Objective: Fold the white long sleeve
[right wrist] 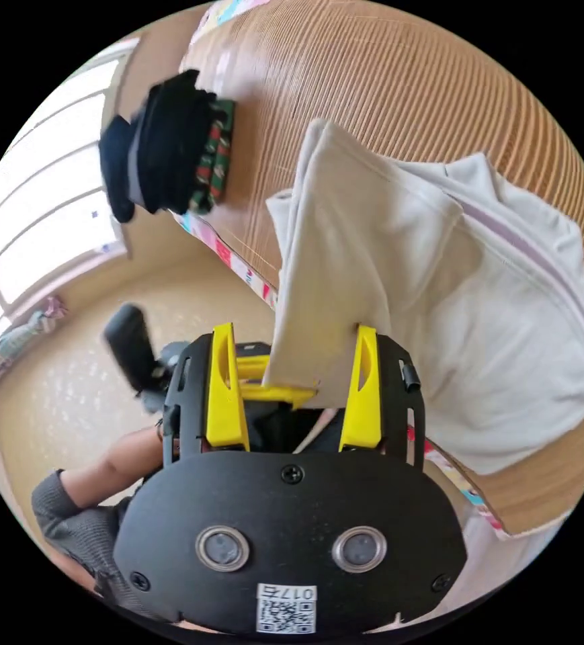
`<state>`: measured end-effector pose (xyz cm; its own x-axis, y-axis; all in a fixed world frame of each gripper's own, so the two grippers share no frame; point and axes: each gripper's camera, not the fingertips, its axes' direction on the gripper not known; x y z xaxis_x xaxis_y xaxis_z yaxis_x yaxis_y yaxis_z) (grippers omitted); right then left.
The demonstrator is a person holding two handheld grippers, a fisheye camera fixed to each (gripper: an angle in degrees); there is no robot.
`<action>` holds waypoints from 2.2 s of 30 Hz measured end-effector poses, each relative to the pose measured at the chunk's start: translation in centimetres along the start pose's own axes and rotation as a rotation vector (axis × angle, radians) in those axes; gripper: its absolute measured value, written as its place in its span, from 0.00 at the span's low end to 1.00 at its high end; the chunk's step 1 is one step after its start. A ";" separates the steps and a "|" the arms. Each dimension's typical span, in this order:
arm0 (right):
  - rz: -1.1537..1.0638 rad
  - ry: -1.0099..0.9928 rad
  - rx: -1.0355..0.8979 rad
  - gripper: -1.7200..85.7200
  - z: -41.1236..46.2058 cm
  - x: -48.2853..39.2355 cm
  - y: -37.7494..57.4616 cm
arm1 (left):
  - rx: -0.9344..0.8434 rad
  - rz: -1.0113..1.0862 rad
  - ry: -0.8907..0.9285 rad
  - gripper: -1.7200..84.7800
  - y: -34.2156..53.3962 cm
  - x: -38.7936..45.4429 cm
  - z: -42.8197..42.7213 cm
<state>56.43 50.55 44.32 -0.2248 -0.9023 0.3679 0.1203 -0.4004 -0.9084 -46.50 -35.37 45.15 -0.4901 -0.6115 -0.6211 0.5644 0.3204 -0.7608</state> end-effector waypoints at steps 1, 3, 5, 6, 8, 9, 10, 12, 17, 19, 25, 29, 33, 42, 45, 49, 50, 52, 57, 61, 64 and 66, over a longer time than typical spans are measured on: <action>-0.007 0.081 -0.099 0.22 0.3 -0.6 -1.2 | 0.000 0.022 -0.011 0.10 -0.1 1.2 0.1; -0.025 0.270 -0.218 0.15 0.6 -0.8 -2.4 | 0.010 0.103 -0.108 0.10 -0.5 5.4 0.8; -0.086 0.381 -0.233 0.12 -0.7 -0.3 -2.2 | 0.025 0.177 -0.144 0.12 -0.6 8.1 1.3; -0.136 0.277 -0.180 0.12 -2.9 0.7 -1.4 | 0.031 0.228 -0.121 0.14 -0.8 9.5 1.5; -0.208 0.086 -0.072 0.12 -7.0 3.6 0.7 | 0.051 0.309 -0.019 0.14 -0.8 10.8 1.5; -0.259 -0.037 0.016 0.12 -9.8 6.3 2.8 | 0.072 0.363 0.075 0.14 -0.7 11.4 1.4; -0.289 -0.154 0.101 0.12 -12.3 9.8 5.1 | 0.079 0.377 0.113 0.14 -0.7 11.5 1.5; -0.275 -0.299 0.204 0.12 -14.8 15.6 8.4 | 0.053 0.341 0.154 0.15 -1.5 11.0 3.0; 0.181 -0.443 0.381 0.17 -15.4 31.7 16.8 | -0.148 0.120 0.091 0.22 -4.6 7.1 11.3; 0.479 -0.455 0.487 0.19 -13.6 36.5 21.9 | -0.231 0.045 0.101 0.24 -5.6 5.8 15.1; 0.660 -0.817 0.665 0.28 -4.8 37.8 28.5 | -0.456 -0.200 0.151 0.19 -6.2 2.8 26.0; 0.490 -1.121 0.656 0.31 -0.1 35.3 24.9 | -0.523 -0.270 0.330 0.11 -4.9 3.7 29.2; 0.305 -1.250 0.676 0.38 -0.4 32.5 16.5 | -0.556 -0.171 0.389 0.11 -2.9 8.3 30.0; -0.204 -1.034 0.838 0.27 -18.6 30.2 5.5 | -0.377 0.305 0.401 0.11 1.3 18.5 27.7; -0.337 -0.944 0.984 0.24 -25.8 31.9 7.7 | -0.397 0.517 0.270 0.11 3.8 21.7 27.6; -0.289 -0.717 1.186 0.21 -33.6 37.7 12.4 | -0.407 0.579 0.161 0.11 6.9 21.0 28.7; -0.254 -0.687 1.211 0.20 -34.3 38.8 13.1 | -0.416 0.572 0.121 0.11 8.0 20.0 29.2; 0.000 -0.584 1.288 0.18 -35.1 44.2 16.0 | -0.433 0.537 0.085 0.11 9.5 18.0 30.0; 0.886 -0.342 1.178 0.18 -30.2 49.1 21.3 | -0.380 0.420 0.028 0.12 14.3 12.8 30.1; 0.780 0.048 0.898 0.18 -28.4 43.5 15.4 | -0.307 0.382 -0.036 0.13 17.0 11.4 29.6; 0.537 0.253 0.747 0.18 -27.4 36.9 8.1 | -0.250 0.411 -0.095 0.15 18.8 11.9 29.3; 0.367 0.307 0.721 0.17 -27.3 32.4 4.4 | -0.200 0.455 -0.155 0.17 20.0 13.0 29.0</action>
<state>23.29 23.96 46.84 -0.2899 -0.9530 -0.0885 0.7972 -0.1893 -0.5733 -22.30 -57.92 27.37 -0.1125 -0.4735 -0.8736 0.5516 0.7015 -0.4512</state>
